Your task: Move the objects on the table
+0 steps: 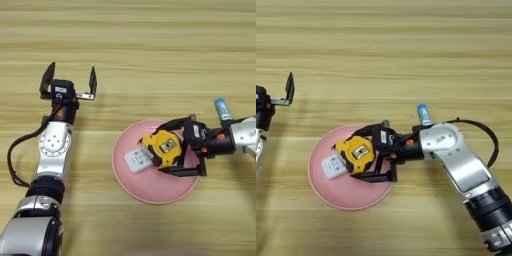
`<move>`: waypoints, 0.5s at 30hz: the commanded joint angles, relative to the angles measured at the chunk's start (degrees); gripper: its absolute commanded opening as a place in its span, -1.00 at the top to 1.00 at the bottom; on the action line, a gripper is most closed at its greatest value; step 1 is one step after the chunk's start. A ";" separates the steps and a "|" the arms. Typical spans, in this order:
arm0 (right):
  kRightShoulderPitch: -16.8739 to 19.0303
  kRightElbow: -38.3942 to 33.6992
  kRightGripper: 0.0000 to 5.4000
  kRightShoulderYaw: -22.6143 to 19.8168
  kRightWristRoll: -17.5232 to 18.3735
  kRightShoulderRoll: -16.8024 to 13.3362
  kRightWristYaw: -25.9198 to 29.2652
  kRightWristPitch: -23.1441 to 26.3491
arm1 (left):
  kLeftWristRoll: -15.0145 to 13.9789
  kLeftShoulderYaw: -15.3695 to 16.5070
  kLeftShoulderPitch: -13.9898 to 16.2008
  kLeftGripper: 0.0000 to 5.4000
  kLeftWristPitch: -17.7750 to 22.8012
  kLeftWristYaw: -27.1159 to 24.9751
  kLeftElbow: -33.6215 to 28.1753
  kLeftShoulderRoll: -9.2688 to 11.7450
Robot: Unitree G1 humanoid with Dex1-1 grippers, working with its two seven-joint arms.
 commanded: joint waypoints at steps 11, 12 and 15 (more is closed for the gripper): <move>-0.42 1.02 -0.76 0.94 2.06 -2.98 7.13 2.90 | 0.14 -0.04 0.34 -1.00 0.02 0.08 -0.91 0.11; -0.34 1.21 -0.76 1.02 1.95 -2.99 7.25 2.79 | 0.14 -0.05 0.33 -1.00 0.02 0.07 -0.90 0.10; -0.05 1.54 -0.76 1.39 1.73 -3.02 7.54 2.61 | 0.19 -0.09 0.34 -1.00 0.01 0.09 -0.91 0.06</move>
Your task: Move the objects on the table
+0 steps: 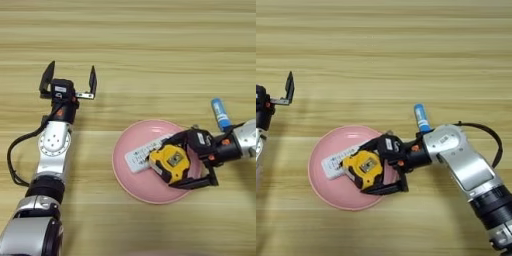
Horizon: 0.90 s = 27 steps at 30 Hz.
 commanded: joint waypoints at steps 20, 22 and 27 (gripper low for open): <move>1.78 0.99 -0.98 2.76 -1.67 0.05 -1.06 -2.49 | 0.27 -0.12 0.22 -1.00 0.03 0.17 -0.28 0.03; 1.86 0.96 -0.98 2.76 -1.71 0.06 -1.34 -2.61 | 0.29 -0.13 0.15 -1.00 0.01 0.20 -0.17 0.01; 2.39 -0.53 -0.98 2.44 -0.83 0.02 -1.94 -2.27 | 0.29 -0.12 0.06 -1.00 -0.07 0.21 0.01 0.01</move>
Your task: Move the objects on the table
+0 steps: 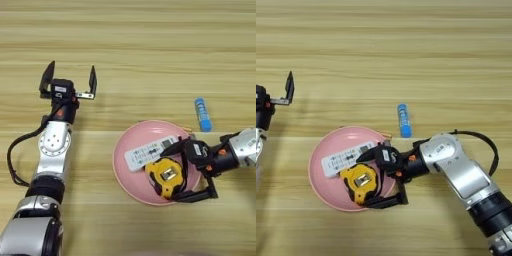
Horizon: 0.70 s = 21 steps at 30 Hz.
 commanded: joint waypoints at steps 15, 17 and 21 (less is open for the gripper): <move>11.52 -12.83 -0.98 -4.47 3.17 1.80 -12.01 1.93 | 0.21 -0.10 -0.45 -1.00 -0.27 0.23 0.87 -0.13; 11.98 -13.61 -0.98 -5.54 4.12 2.81 -14.33 2.74 | 0.17 -0.10 -0.54 -1.00 -0.34 0.18 1.01 -0.13; 13.39 -15.11 -0.98 -7.95 4.86 5.44 -20.56 3.45 | 0.13 -0.10 -0.78 -1.00 -0.37 0.16 1.31 -0.15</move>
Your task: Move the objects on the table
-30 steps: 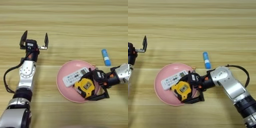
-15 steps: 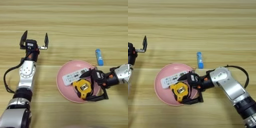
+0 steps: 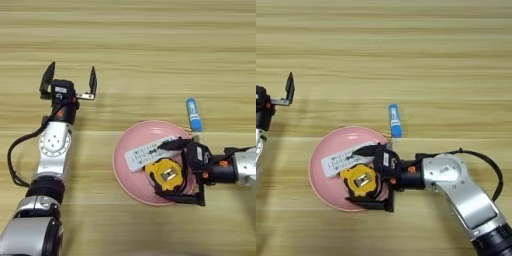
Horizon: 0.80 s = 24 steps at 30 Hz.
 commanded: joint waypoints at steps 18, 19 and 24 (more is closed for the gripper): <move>-1.91 0.27 -0.98 -13.63 2.12 13.51 -26.51 0.33 | -0.10 0.11 -2.33 -1.00 -0.94 -0.12 2.88 0.09; -2.46 1.04 -0.98 -14.40 2.05 13.89 -27.63 0.45 | -0.10 0.12 -2.37 -1.00 -0.99 -0.11 2.97 0.09; -4.21 4.54 -0.98 -16.31 -0.15 14.54 -32.57 0.45 | -0.01 0.10 -2.45 -1.00 -1.13 0.05 3.17 0.00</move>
